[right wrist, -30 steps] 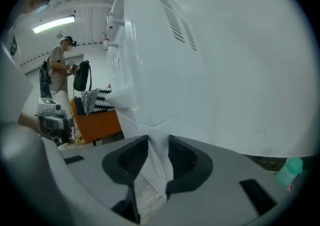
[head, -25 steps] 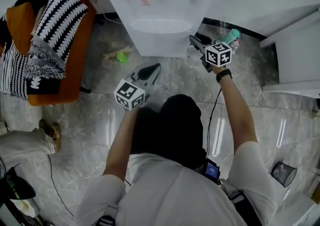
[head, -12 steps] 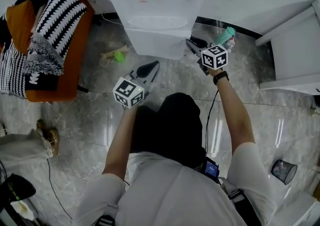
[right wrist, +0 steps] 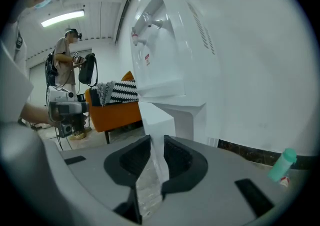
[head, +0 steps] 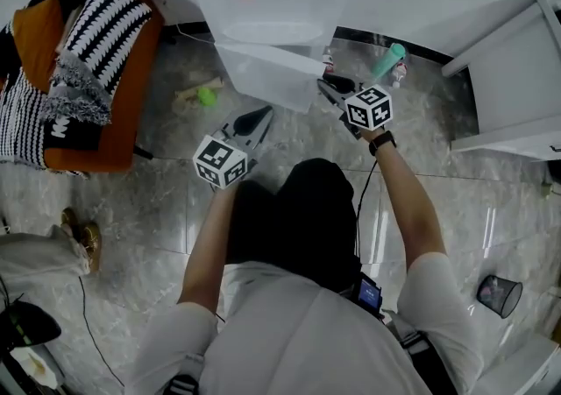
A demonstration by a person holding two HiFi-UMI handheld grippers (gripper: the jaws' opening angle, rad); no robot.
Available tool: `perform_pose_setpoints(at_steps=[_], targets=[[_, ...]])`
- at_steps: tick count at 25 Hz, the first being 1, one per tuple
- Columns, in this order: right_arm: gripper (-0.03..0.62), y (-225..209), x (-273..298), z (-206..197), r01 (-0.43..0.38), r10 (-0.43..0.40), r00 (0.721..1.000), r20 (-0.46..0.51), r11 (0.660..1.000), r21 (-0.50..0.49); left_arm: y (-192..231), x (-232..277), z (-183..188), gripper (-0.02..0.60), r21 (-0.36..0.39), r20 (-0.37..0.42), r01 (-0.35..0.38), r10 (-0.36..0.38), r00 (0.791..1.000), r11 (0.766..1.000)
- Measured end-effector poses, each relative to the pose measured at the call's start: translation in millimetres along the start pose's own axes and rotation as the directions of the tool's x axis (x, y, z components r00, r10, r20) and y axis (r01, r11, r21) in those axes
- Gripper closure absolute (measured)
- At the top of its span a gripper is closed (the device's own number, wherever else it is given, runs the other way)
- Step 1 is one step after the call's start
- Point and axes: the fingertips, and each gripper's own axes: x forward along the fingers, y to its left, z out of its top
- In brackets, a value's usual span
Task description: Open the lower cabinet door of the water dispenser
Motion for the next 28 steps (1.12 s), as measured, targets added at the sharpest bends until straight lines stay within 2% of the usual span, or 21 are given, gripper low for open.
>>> perform_pose_setpoints(at_steps=[8, 13, 18, 22, 27, 28], targets=[[0.508, 28, -6, -6, -0.023, 0.023, 1.000, -0.001, 0.999, -0.030, -5, -7, -1, 0.569, 0.012, -0.004, -0.015, 0.015, 1.000, 1.000], [0.516, 48, -9, -11, -0.044, 0.044, 0.999, 0.001, 0.998, -0.050, -4, -15, 2, 0.569, 0.026, 0.013, -0.060, 0.060, 0.998, 0.998], [0.522, 68, -9, -14, -0.024, 0.025, 0.999, 0.022, 0.999, -0.048, -9, -28, 3, 0.569, 0.038, -0.020, -0.059, 0.060, 0.998, 0.998], [0.531, 83, -9, -17, 0.004, -0.003, 1.000, 0.011, 0.993, -0.115, -11, -45, 8, 0.569, 0.039, -0.001, -0.076, 0.076, 0.997, 0.996], [0.544, 99, -8, -19, 0.036, -0.032, 0.999, 0.036, 0.993, -0.111, -11, -74, 9, 0.569, 0.033, 0.015, -0.119, 0.118, 0.993, 0.992], [0.585, 105, -7, -19, 0.041, -0.037, 0.999, 0.036, 0.992, -0.121, -11, -81, 8, 0.569, 0.035, 0.014, -0.128, 0.128, 0.992, 0.991]])
